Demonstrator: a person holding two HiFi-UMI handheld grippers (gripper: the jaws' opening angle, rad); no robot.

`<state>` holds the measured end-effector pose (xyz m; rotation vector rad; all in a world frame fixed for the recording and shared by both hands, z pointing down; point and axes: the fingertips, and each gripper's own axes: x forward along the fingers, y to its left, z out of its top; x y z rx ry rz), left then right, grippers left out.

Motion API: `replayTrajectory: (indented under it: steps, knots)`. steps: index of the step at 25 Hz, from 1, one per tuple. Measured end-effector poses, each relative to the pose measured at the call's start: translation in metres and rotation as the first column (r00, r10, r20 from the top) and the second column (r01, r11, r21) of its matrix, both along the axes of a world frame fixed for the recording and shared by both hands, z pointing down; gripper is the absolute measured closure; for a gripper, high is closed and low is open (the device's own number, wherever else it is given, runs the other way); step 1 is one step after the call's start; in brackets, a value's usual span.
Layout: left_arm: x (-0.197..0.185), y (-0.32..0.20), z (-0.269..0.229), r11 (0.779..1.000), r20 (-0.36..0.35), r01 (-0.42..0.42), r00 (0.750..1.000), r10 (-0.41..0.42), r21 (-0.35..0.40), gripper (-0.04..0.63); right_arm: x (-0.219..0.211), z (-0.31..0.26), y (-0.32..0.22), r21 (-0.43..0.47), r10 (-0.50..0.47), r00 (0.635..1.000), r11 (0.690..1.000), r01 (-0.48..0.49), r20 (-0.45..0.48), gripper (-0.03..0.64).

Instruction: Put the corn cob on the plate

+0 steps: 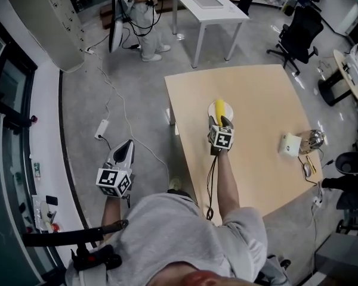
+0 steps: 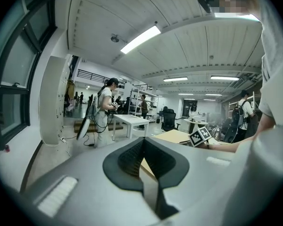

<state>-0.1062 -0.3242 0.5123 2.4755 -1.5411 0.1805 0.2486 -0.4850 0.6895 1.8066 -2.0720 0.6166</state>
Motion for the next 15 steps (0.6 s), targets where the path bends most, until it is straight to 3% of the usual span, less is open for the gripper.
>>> replayTrajectory:
  steps: [15]
  knots:
    - [-0.004,0.048,0.002,0.996,-0.008,-0.085,0.996,0.085,0.038,0.575,-0.031,-0.078,0.109,0.169,0.005,0.994,0.985,-0.023,0.107,0.420]
